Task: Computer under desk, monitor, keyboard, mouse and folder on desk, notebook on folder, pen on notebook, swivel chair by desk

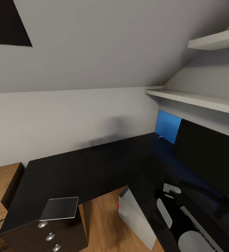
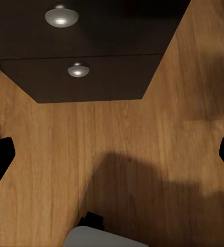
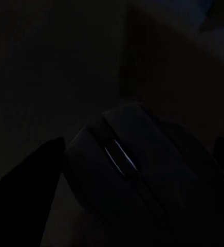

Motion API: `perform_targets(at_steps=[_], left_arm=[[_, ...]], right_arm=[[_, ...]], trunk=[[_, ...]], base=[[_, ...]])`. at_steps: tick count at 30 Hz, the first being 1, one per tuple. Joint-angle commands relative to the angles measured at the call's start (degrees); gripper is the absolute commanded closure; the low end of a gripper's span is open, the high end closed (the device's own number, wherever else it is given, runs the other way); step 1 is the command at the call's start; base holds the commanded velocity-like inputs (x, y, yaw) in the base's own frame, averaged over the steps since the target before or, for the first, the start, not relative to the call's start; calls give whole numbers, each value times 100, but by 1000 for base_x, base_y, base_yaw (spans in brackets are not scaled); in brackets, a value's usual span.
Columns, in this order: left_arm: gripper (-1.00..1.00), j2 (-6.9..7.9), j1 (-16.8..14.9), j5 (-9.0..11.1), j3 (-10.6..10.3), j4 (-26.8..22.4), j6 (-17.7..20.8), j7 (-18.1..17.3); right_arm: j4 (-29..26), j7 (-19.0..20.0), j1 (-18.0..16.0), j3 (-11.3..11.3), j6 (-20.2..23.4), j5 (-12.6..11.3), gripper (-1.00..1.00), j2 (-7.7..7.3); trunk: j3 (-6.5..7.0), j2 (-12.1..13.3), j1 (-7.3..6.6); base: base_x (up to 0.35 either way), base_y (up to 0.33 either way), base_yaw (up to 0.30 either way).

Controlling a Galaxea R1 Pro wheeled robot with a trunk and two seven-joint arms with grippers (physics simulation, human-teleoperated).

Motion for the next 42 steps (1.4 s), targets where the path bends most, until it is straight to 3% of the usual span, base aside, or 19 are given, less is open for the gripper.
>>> perform_targets(at_steps=[1,2,38,41,42], left_arm=[[-100,8,0,38,-22,-15,22,47],[-100,8,0,38,-22,-15,22,47],[-100,8,0,34,-22,-15,27,53],[-100,8,0,30,-25,-15,27,55],[-100,8,0,30,-28,-15,25,55]], right_arm=[[-12,-28,-2,0,26,-27,100,2],[-8,-30,-2,-1,26,-25,-100,2],[-102,-6,-2,72,-49,-19,-100,38],[-489,-13,5,185,-66,-12,-100,97],[-862,-31,20,228,-60,-13,-100,164]], trunk=[[-7,-6,1],[-7,-6,1],[-7,-6,1],[-7,-6,1],[-7,-6,1]], base=[[0,0,0],[0,0,0],[0,0,0],[0,0,0],[0,0,0]])
